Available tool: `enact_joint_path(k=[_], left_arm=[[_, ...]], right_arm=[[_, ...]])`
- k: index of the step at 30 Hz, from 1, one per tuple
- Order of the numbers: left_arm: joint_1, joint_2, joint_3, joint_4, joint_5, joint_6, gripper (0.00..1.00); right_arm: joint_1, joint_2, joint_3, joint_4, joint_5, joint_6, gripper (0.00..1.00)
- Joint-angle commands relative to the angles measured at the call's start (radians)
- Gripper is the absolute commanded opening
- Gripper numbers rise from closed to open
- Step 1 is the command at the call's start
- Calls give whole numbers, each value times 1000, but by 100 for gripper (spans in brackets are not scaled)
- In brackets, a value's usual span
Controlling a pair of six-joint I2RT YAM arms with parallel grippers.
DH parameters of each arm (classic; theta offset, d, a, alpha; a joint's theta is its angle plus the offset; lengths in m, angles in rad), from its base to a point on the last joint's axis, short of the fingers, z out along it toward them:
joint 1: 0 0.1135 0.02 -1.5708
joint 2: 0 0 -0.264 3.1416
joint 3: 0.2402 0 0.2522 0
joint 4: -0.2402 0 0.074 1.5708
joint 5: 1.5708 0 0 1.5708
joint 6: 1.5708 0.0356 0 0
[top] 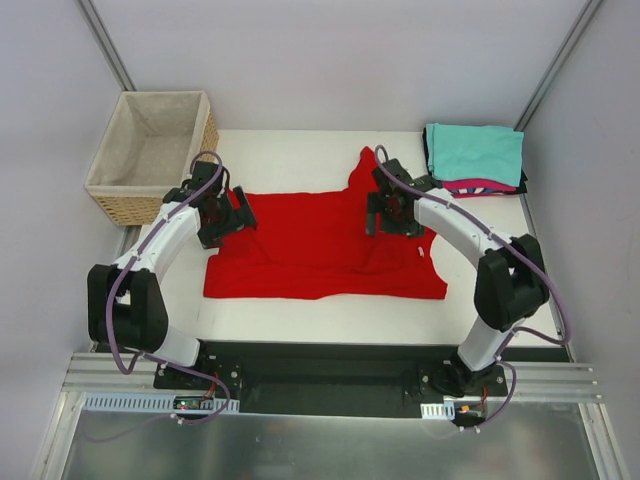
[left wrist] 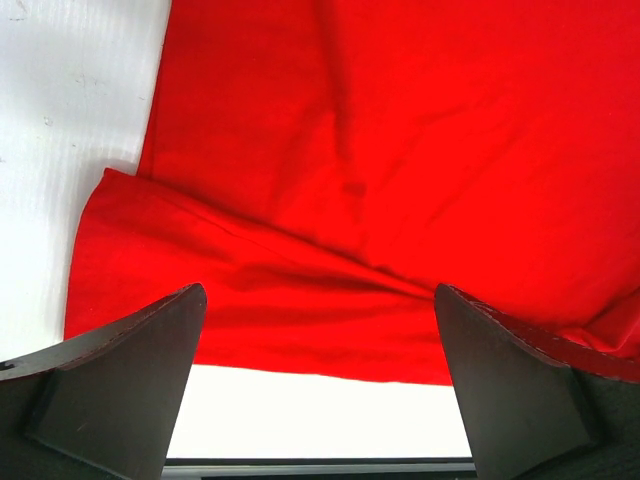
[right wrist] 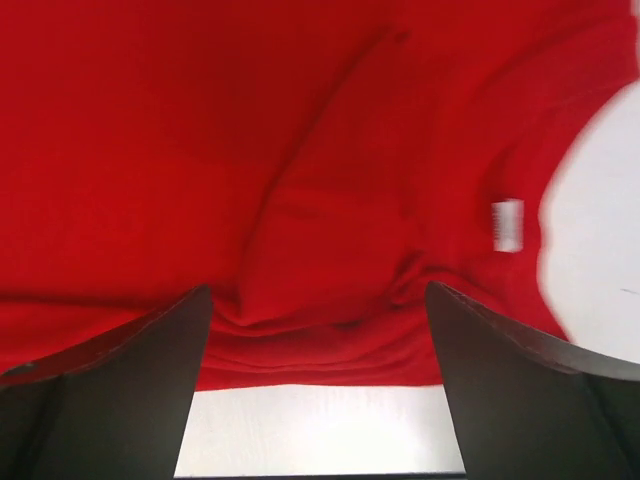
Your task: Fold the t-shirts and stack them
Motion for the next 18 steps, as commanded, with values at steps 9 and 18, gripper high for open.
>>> enact_joint_path(k=[9,18], left_arm=[[-4,-22,-18,-26,27,29,99],[-4,-18,-18,-20,47,26,99]], right_arm=[[-23,-233,-336,382,-277,24,88],[-22,-357,-389,309,-183,20,89]])
